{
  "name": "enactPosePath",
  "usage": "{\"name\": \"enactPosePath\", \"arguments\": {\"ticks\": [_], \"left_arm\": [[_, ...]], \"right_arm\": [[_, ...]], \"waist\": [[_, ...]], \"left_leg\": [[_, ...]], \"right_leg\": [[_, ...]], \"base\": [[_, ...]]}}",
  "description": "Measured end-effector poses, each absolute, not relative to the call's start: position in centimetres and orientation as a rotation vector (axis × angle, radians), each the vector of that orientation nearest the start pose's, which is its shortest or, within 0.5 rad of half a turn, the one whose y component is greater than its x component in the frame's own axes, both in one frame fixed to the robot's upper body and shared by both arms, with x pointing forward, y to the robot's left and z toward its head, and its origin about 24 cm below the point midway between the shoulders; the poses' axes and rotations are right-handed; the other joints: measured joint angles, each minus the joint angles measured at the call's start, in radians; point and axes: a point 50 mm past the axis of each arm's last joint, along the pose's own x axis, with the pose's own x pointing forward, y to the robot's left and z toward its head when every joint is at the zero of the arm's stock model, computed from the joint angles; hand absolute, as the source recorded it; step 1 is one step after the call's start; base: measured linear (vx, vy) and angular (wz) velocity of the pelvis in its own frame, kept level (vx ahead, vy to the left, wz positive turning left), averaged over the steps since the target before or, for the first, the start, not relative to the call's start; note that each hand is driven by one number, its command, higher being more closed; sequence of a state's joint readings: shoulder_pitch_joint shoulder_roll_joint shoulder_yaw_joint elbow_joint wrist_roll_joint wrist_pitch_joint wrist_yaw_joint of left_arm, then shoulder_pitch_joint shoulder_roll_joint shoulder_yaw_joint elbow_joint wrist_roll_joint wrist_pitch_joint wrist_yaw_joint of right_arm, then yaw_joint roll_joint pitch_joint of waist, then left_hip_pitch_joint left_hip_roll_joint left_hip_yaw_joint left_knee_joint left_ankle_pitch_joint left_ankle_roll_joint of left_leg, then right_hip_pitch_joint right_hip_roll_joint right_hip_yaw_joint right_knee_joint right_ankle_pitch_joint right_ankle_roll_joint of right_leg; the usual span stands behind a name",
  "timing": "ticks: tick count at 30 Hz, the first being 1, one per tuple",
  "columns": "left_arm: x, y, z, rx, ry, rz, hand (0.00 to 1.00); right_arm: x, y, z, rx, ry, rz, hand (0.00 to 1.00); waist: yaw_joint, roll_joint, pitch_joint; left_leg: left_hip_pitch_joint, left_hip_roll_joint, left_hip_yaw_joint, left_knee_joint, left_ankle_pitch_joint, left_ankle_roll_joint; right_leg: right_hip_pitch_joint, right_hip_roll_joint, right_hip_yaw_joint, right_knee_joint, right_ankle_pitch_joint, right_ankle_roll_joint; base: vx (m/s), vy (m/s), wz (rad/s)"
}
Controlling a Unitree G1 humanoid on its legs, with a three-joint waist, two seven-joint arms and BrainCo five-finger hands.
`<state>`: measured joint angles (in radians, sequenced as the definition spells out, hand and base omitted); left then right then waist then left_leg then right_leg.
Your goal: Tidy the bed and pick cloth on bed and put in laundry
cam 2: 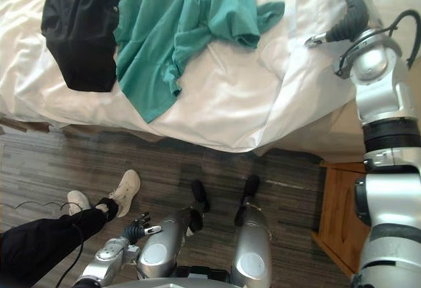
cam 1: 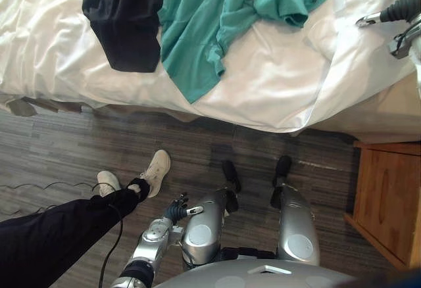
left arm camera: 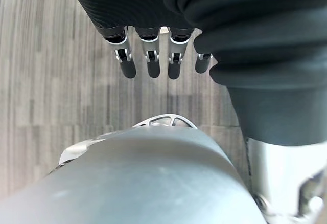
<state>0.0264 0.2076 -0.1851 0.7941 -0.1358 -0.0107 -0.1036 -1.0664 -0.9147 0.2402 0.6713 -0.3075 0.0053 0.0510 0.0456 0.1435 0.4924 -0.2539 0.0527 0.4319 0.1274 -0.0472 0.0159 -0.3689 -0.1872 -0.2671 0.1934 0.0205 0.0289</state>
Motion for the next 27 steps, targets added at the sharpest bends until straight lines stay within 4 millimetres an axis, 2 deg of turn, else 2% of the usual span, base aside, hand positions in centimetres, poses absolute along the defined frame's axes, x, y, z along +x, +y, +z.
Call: {"name": "enactPosePath", "arguments": {"ticks": [1,3,4,5,11,14,15,17,18,19,20,21,22,23,25,27], "left_arm": [[16.6,18.5,-12.3,0.100,0.825,-0.143,0.00],[17.0,17.5,-11.9,0.117,0.790,-0.195,0.00],[17.0,17.3,-11.9,0.123,0.786,-0.206,0.00],[17.0,17.2,-11.8,0.128,0.786,-0.216,0.00],[17.4,17.1,-11.4,0.160,0.755,-0.260,0.00],[17.4,16.8,-11.3,0.156,0.735,-0.271,0.00],[17.2,16.7,-11.1,0.151,0.727,-0.272,0.00],[16.9,16.8,-11.1,0.138,0.724,-0.264,0.00],[16.6,16.8,-11.2,0.121,0.732,-0.254,0.00],[16.1,17.1,-11.4,0.096,0.750,-0.228,0.00],[15.7,17.4,-11.6,0.089,0.763,-0.212,0.00],[15.0,18.0,-12.0,0.073,0.797,-0.180,0.00],[14.2,18.6,-12.4,0.053,0.828,-0.140,0.00],[13.8,18.8,-12.6,0.038,0.840,-0.123,0.00],[12.4,19.6,-13.5,-0.050,0.902,-0.040,0.00],[11.6,19.8,-14.0,-0.109,0.926,0.009,0.00]], "right_arm": [[36.5,-29.8,30.8,-1.192,-0.256,-0.317,1.00],[36.2,-30.8,31.6,-1.230,-0.217,-0.340,1.00],[36.0,-31.0,31.9,-1.231,-0.220,-0.346,1.00],[36.0,-30.9,32.5,-1.228,-0.227,-0.347,1.00],[35.9,-32.5,31.0,-1.142,-0.167,-0.362,1.00],[35.3,-34.3,28.2,-0.948,-0.147,-0.396,1.00],[34.9,-35.0,26.6,-0.789,-0.161,-0.420,1.00],[34.5,-35.2,25.0,-0.635,-0.191,-0.435,1.00],[33.9,-35.4,23.5,-0.533,-0.208,-0.446,1.00],[33.3,-35.4,21.2,-0.440,-0.200,-0.458,1.00],[33.1,-35.3,19.9,-0.397,-0.193,-0.465,1.00],[32.1,-35.2,17.1,-0.312,-0.164,-0.492,0.00],[30.8,-35.4,14.0,-0.244,-0.106,-0.522,0.00],[30.2,-35.4,12.5,-0.212,-0.074,-0.537,0.00],[27.4,-35.5,7.3,-0.078,0.041,-0.625,0.00],[25.5,-35.3,4.4,0.022,0.092,-0.690,0.00]], "waist": [[0.002,0.009,0.001],[0.005,0.049,0.010],[0.005,0.055,0.007],[0.003,0.058,0.005],[0.000,0.058,0.004],[-0.003,0.058,0.004],[-0.012,0.055,0.004],[-0.033,0.051,0.004],[-0.043,0.047,0.002],[-0.049,0.030,-0.010],[-0.054,0.019,-0.019],[-0.060,-0.007,-0.052],[-0.067,-0.032,-0.089],[-0.069,-0.044,-0.103],[-0.081,-0.080,-0.169],[-0.090,-0.093,-0.205]], "left_leg": [[-0.010,-0.001,0.000,0.003,0.001,0.001],[-0.029,-0.008,-0.001,0.010,-0.001,0.008],[-0.037,-0.009,-0.001,0.015,-0.002,0.009],[-0.043,-0.012,0.000,0.017,-0.002,0.011],[-0.006,-0.018,-0.001,0.016,-0.001,0.018],[0.055,-0.021,-0.001,-0.004,0.000,0.019],[0.078,-0.022,0.001,-0.014,0.000,0.019],[0.101,-0.023,0.004,-0.029,0.000,0.019],[0.125,-0.023,0.010,-0.043,0.000,0.019],[0.151,-0.022,0.025,-0.061,0.001,0.017],[0.162,-0.020,0.028,-0.067,0.001,0.013],[0.180,-0.017,0.033,-0.081,-0.001,0.005],[0.203,-0.014,0.043,-0.098,-0.002,-0.004],[0.221,-0.013,0.049,-0.108,-0.003,-0.007],[0.285,-0.009,0.057,-0.148,-0.004,-0.021],[0.323,-0.009,0.071,-0.170,-0.006,-0.030]], "right_leg": [[-0.010,-0.003,0.000,0.004,0.000,0.000],[-0.036,-0.014,0.003,0.025,-0.002,0.000],[-0.046,-0.018,0.004,0.031,-0.005,-0.001],[-0.058,-0.022,0.006,0.042,-0.007,-0.001],[-0.033,-0.031,0.007,0.066,-0.018,-0.001],[0.031,-0.027,0.007,0.048,-0.022,0.004],[0.056,-0.024,0.007,0.035,-0.019,0.008],[0.083,-0.019,0.007,0.011,-0.015,0.014],[0.107,-0.013,0.010,-0.007,-0.010,0.018],[0.126,-0.003,0.021,-0.027,-0.002,0.019],[0.138,0.003,0.025,-0.040,0.002,0.020],[0.152,0.012,0.030,-0.057,0.004,0.020],[0.171,0.020,0.031,-0.071,0.004,0.020],[0.185,0.026,0.034,-0.080,0.004,0.020],[0.244,0.040,0.036,-0.121,0.004,0.021],[0.280,0.049,0.039,-0.148,0.006,0.025]], "base": [[0.00,0.021,0.07],[0.00,0.029,0.04],[0.00,0.000,0.00],[0.00,0.000,0.00],[0.00,0.000,0.00],[0.00,0.003,-0.02],[0.02,0.008,-0.05],[0.04,0.007,-0.08],[0.06,0.007,-0.24],[0.10,0.002,-0.30],[0.11,-0.011,-0.36],[0.16,-0.025,-0.28],[0.12,-0.021,-0.26],[0.17,-0.031,-0.27],[0.16,-0.030,-0.21],[0.10,-0.018,-0.16]]}}
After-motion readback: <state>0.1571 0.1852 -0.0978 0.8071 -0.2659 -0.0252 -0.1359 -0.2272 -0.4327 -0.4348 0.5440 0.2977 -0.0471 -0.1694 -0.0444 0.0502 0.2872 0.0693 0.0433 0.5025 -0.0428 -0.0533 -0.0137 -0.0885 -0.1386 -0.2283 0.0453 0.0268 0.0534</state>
